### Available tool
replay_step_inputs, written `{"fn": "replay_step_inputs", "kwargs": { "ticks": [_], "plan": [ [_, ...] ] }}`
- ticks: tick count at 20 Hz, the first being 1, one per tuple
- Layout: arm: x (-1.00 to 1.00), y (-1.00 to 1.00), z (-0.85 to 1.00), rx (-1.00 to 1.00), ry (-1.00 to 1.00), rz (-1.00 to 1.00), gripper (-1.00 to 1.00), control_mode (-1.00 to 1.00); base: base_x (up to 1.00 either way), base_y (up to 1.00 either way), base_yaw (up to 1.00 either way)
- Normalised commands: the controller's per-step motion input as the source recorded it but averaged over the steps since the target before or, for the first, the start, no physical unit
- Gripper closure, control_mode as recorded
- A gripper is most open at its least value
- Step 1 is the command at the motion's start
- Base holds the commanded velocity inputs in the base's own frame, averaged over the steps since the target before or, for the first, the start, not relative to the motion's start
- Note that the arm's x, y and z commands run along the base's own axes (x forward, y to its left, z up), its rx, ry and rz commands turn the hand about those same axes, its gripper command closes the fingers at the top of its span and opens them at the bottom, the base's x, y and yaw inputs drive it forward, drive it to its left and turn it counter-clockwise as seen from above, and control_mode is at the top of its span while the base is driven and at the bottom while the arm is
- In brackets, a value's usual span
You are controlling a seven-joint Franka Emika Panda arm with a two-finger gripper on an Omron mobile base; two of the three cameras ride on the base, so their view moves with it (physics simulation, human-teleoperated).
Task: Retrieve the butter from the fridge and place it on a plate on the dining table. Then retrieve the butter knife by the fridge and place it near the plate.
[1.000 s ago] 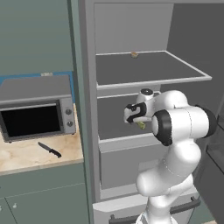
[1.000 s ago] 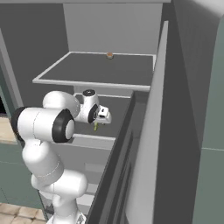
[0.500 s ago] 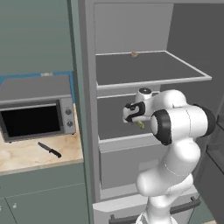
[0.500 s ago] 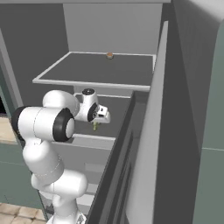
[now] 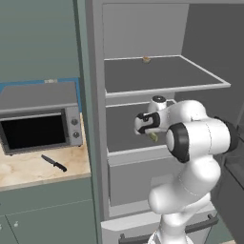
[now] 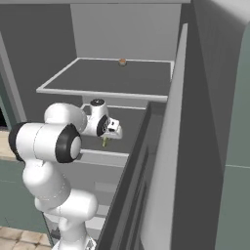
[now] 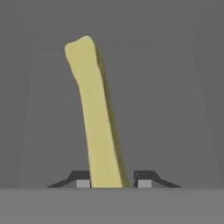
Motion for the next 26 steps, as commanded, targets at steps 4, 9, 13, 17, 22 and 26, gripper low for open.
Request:
{"fn": "replay_step_inputs", "kwargs": {
  "ticks": [4,9,13,17,22,26],
  "plan": [
    [-1.0,0.0,0.0,0.0,-0.04,-0.09,1.0,-1.0,0.0,0.0,0.0],
    [-1.0,0.01,0.18,0.0,-0.01,-0.07,1.0,-1.0,0.0,0.0,0.0],
    [-0.97,0.0,0.47,0.06,0.06,-0.13,1.0,-1.0,0.0,0.0,0.0],
    [-0.91,0.0,0.49,0.15,0.04,-0.15,1.0,-1.0,0.0,0.0,0.0],
    [-0.97,0.0,0.51,0.05,0.0,-0.04,1.0,-1.0,0.0,0.0,0.0],
    [-0.86,0.0,0.61,0.0,0.0,-0.03,1.0,-1.0,0.0,0.0,0.0]
  ]
}}
